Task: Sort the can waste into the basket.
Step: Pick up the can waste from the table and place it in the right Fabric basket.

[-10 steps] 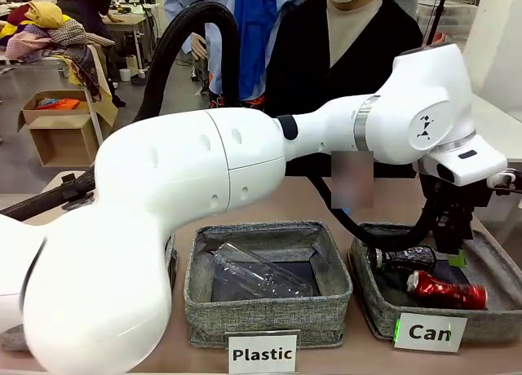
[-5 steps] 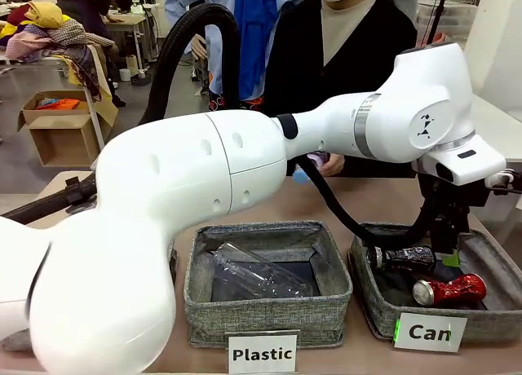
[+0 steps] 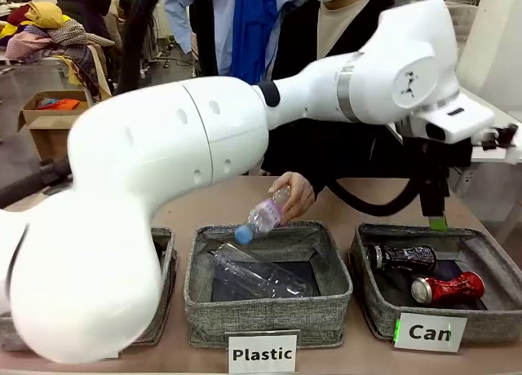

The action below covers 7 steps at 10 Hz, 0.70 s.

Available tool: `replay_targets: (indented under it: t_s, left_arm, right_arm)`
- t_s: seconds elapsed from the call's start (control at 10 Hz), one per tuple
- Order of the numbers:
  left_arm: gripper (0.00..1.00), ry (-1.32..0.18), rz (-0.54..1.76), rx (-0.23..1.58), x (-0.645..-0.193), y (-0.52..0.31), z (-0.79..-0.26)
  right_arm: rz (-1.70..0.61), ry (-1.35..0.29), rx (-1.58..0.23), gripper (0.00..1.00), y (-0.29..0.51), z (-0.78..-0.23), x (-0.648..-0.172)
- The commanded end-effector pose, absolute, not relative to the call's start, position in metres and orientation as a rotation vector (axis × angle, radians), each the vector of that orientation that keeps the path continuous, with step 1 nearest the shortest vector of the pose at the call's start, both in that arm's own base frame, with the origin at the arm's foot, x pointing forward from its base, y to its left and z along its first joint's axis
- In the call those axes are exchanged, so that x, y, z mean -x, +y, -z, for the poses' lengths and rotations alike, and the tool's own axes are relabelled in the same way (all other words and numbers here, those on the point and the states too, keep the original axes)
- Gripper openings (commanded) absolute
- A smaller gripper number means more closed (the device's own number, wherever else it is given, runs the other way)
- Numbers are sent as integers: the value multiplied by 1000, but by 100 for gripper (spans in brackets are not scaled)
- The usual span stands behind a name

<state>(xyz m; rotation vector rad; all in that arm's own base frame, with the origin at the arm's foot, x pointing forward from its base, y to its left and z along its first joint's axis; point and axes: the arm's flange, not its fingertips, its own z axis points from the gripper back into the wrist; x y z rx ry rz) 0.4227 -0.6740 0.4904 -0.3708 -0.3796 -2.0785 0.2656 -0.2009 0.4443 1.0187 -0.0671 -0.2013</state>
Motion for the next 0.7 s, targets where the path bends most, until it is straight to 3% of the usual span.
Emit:
replay_targets:
  t_s: [0.0,0.6]
  left_arm:
    - [100,-373,2039,412,-431,-666,-499]
    - [100,-382,2049,426,-430,-662,-500]
  right_arm:
    - [215,-76,-1022,100,-199,-448,-272]
    - [241,-80,-1010,100,-194,-448,-274]
